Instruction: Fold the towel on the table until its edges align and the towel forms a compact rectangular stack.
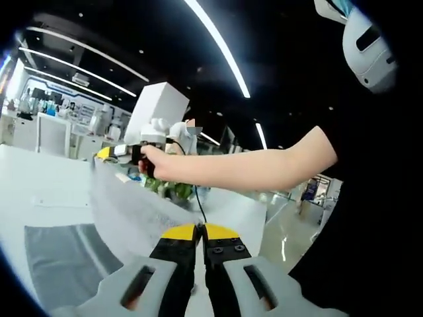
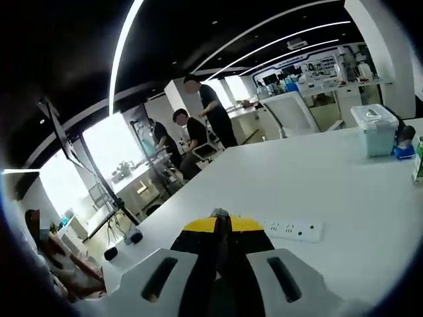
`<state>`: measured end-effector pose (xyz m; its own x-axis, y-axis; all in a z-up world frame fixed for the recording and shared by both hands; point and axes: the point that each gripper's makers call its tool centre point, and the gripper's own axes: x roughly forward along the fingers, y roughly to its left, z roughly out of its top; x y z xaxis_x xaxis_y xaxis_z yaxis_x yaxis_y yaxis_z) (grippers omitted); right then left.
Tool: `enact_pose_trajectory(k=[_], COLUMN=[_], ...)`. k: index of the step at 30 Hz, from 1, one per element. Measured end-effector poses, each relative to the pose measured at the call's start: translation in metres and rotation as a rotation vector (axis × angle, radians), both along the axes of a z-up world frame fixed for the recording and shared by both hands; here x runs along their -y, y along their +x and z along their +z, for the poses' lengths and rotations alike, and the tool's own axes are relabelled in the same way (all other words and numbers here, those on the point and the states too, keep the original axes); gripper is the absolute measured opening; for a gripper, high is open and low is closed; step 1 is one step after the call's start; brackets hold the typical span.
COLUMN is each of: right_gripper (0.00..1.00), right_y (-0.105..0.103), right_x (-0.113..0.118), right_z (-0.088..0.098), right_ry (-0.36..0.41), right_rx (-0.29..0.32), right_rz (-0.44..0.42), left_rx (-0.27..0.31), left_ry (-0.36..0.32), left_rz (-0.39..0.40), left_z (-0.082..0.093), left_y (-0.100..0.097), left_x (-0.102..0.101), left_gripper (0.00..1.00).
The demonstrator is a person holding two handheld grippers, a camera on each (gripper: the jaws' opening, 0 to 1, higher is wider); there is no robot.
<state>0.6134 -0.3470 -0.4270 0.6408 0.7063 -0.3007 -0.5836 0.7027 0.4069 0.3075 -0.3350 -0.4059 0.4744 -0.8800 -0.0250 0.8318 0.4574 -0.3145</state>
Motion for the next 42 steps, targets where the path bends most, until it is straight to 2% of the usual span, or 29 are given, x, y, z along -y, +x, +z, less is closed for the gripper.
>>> enact_pose_trajectory(k=[17, 23, 30, 35, 42], right_gripper=[0.01, 0.01, 0.01, 0.01, 0.01], right_y=[-0.002, -0.003, -0.003, -0.004, 0.007], right_x=[-0.038, -0.046, -0.053, -0.062, -0.071], right_z=[-0.008, -0.017, -0.026, -0.033, -0.037], right_ry=[-0.051, -0.083, -0.093, -0.116, -0.117], right_rx=[-0.007, -0.024, -0.048, -0.057, -0.067], right_rz=[0.060, 0.085, 0.092, 0.121, 0.141], left_rx=[-0.040, -0.071, -0.110, -0.124, -0.137], left_ry=[-0.006, 0.000, -0.023, -0.016, -0.033], left_rz=[0.074, 0.099, 0.136, 0.156, 0.185], left_z=[-0.010, -0.024, -0.031, -0.039, -0.041], left_y=[-0.002, -0.003, -0.002, -0.004, -0.004], left_x=[-0.038, -0.052, -0.068, -0.075, -0.085], left_gripper=[0.03, 0.03, 0.03, 0.03, 0.03])
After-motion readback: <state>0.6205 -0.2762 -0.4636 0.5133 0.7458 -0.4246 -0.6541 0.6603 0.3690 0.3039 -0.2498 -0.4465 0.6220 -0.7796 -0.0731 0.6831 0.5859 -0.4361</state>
